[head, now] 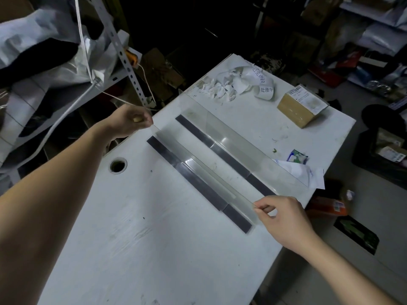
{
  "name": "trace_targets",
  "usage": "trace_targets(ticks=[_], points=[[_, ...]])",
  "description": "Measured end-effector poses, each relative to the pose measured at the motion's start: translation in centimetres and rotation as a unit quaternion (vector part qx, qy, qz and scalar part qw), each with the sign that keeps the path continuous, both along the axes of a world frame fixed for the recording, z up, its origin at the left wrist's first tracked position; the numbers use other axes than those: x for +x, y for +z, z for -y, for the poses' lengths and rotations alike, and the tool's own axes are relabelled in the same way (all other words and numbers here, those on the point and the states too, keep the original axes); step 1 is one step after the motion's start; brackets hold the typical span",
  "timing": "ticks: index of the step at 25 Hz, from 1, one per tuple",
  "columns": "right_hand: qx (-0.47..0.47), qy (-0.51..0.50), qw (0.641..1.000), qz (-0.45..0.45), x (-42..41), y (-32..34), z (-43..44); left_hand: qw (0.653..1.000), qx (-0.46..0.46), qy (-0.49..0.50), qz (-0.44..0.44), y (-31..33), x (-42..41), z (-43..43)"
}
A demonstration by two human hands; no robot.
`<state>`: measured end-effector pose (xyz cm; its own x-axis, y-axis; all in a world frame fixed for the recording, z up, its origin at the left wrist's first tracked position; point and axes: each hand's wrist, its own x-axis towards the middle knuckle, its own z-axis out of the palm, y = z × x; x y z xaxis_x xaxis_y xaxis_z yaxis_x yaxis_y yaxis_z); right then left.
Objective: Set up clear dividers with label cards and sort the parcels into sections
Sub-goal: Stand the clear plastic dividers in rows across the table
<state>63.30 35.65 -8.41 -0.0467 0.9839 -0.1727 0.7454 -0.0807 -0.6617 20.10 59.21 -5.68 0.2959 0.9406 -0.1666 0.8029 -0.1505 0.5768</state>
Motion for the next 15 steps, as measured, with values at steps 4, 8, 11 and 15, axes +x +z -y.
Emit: trace_targets(ticks=[4,8,11,15], points=[[-0.017,0.024,0.999,-0.013,-1.5,0.2,2.3,0.999,-0.027,0.024,0.022,-0.2,-2.3,2.9],[-0.030,0.029,0.999,-0.012,-2.4,0.3,4.8,0.998,-0.033,0.032,0.041,-0.8,-4.0,5.5],[-0.035,0.028,0.999,-0.012,-2.6,0.3,6.5,0.997,-0.031,0.043,0.052,-1.1,-5.0,7.5],[-0.054,0.032,0.998,-0.018,-3.2,0.3,8.9,0.997,-0.039,0.056,0.043,-1.6,-6.6,9.6]])
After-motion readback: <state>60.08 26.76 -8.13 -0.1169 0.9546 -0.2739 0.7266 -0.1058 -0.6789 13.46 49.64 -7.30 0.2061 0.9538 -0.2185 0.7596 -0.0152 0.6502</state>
